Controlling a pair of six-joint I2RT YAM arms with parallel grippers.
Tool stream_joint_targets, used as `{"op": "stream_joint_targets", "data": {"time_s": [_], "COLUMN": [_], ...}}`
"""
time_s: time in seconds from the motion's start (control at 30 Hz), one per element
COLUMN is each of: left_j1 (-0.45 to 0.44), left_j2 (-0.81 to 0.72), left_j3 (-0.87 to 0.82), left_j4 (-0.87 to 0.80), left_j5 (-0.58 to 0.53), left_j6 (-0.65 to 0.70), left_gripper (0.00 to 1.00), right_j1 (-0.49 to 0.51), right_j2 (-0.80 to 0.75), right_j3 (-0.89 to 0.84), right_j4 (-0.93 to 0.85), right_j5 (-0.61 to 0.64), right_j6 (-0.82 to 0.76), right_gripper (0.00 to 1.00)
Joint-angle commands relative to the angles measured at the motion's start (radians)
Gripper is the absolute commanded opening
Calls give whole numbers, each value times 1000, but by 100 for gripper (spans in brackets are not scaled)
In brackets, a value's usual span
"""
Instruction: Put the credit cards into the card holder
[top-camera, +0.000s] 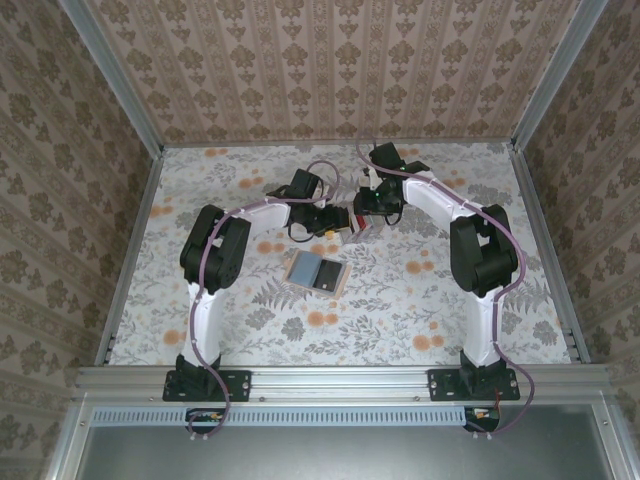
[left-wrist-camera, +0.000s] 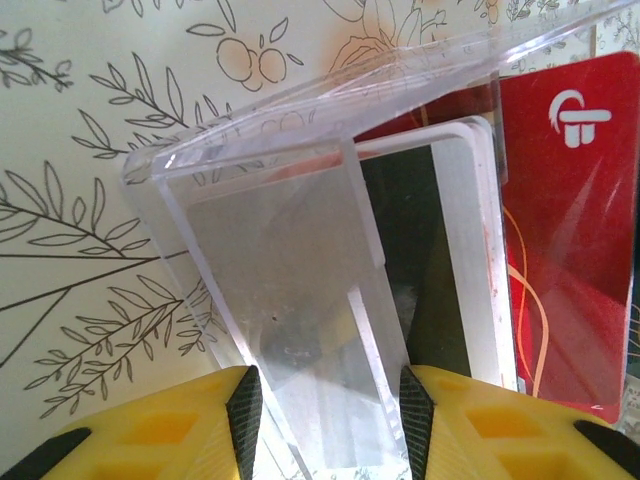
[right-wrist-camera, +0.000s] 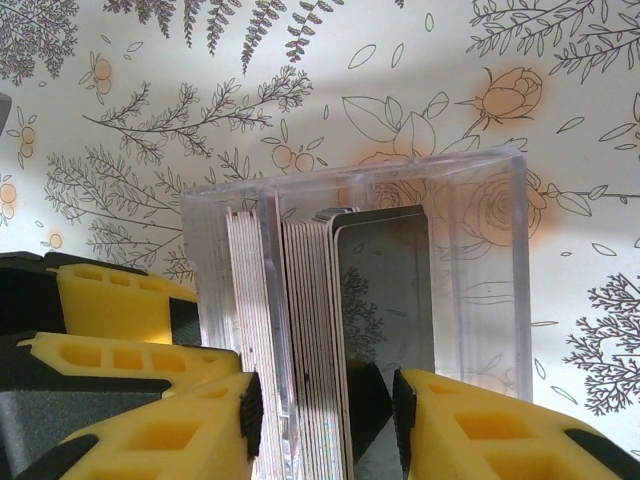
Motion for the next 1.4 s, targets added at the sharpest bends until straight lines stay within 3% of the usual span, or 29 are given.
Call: {"op": "stream_joint_targets", "data": {"time_s": [0.0, 0.5, 0.93, 1.37], "left_j1": [-17, -20, -20, -22], "left_j2": [24, 22, 25, 24], "left_j3": [5, 12, 6, 3], "left_j4": [-7, -11, -9, -6], "left_j5": [-1, -2, 0, -1], "left_j6": [-13, -11, -11, -16], "left_gripper": [44, 44, 44, 44], "right_j1": [-1, -4, -14, -57], "right_j2": [-46, -58, -66, -130], "right_j3": [8, 9, 8, -41], "right_j4": [-16, -20, -36, -21], "right_j5": [-17, -12, 2, -11], "right_j6": [1, 1, -10, -15], "right_gripper": [40, 38, 14, 7]}}
